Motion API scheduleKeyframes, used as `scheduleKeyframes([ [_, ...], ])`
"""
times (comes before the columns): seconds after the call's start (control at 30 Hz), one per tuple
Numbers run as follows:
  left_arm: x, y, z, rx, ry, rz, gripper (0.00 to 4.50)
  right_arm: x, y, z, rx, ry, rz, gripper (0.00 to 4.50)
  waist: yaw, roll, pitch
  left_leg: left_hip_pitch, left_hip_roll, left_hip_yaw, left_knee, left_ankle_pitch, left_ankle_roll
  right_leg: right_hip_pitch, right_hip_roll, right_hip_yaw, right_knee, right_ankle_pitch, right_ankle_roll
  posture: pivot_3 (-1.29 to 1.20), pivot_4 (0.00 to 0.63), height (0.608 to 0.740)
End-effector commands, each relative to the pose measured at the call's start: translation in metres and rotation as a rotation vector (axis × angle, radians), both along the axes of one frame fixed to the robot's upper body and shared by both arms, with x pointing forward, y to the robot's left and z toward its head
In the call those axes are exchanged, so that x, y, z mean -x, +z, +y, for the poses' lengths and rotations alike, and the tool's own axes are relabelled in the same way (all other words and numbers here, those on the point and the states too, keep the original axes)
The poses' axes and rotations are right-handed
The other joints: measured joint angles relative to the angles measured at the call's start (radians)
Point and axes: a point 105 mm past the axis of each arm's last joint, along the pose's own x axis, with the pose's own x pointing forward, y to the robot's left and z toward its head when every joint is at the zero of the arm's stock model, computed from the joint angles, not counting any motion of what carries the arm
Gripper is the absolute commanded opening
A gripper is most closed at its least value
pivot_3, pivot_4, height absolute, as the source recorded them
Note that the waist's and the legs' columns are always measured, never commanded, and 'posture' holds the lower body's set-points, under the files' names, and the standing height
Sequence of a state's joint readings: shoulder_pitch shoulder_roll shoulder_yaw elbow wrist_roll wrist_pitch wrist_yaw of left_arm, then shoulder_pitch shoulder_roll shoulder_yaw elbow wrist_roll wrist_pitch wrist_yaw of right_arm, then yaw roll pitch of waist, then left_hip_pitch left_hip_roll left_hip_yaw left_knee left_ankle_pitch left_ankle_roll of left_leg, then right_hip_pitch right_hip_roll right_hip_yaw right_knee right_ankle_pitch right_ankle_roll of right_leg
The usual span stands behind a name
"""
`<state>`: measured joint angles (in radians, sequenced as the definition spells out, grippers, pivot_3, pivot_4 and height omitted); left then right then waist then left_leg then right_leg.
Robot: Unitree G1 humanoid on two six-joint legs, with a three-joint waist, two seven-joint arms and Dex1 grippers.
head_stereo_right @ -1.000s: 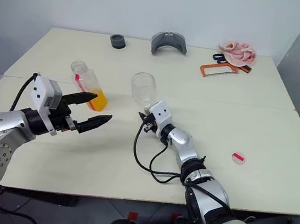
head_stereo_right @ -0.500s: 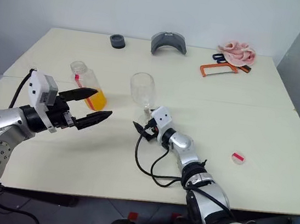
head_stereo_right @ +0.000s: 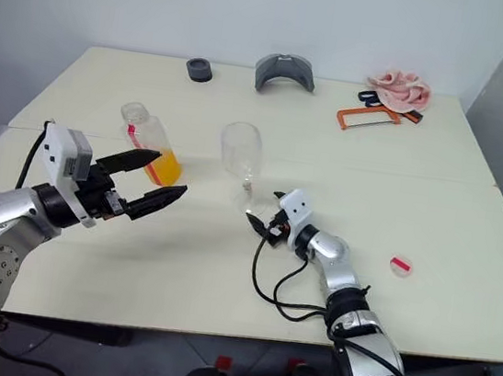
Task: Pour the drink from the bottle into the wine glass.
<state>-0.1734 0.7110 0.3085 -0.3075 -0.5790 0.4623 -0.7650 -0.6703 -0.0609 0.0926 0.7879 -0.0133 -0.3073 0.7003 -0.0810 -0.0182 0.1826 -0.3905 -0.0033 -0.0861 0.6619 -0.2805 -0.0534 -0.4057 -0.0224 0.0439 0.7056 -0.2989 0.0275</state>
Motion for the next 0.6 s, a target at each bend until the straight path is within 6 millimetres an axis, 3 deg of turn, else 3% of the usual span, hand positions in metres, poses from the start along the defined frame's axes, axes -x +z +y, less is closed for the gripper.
scheduleKeyframes([
  [0.03,-0.004,-0.012,0.011,-0.031,0.093,-0.017,4.5,0.017,0.003,-0.011,0.034,0.059,-0.022,4.48,0.003,0.0,0.0,0.0,0.0,0.0,0.0,0.0,0.0,0.0,0.0,0.0,0.0,0.0,0.0,0.0,0.15,0.74],
  [0.17,-0.007,-0.033,0.023,-0.009,0.198,0.01,4.5,0.04,0.008,-0.021,0.062,0.107,-0.032,4.48,0.02,0.0,0.0,0.0,-0.001,0.0,0.0,-0.001,0.002,0.001,-0.001,0.0,-0.002,0.0,0.0,0.0,0.15,0.74],
  [0.33,-0.012,-0.061,0.049,0.023,0.422,-0.003,4.5,0.084,0.033,-0.029,0.083,0.244,-0.046,4.48,0.026,0.0,0.0,0.0,0.0,0.0,0.0,-0.001,0.002,0.001,-0.001,0.0,-0.002,0.0,0.0,0.0,0.15,0.74],
  [0.43,-0.019,-0.065,0.064,0.053,0.524,-0.016,4.5,0.096,0.048,-0.031,0.072,0.261,-0.049,4.48,0.028,-0.001,0.0,0.0,0.002,-0.001,0.001,-0.001,0.002,0.001,-0.001,-0.001,-0.003,0.0,0.001,0.0,0.15,0.74],
  [0.6,-0.029,-0.054,0.066,0.096,0.506,-0.04,4.5,0.106,0.074,-0.03,0.037,0.271,-0.052,4.48,0.034,-0.002,-0.001,-0.001,0.001,-0.004,0.001,-0.001,0.001,0.002,0.0,-0.003,-0.003,0.0,0.001,0.0,0.15,0.74],
])
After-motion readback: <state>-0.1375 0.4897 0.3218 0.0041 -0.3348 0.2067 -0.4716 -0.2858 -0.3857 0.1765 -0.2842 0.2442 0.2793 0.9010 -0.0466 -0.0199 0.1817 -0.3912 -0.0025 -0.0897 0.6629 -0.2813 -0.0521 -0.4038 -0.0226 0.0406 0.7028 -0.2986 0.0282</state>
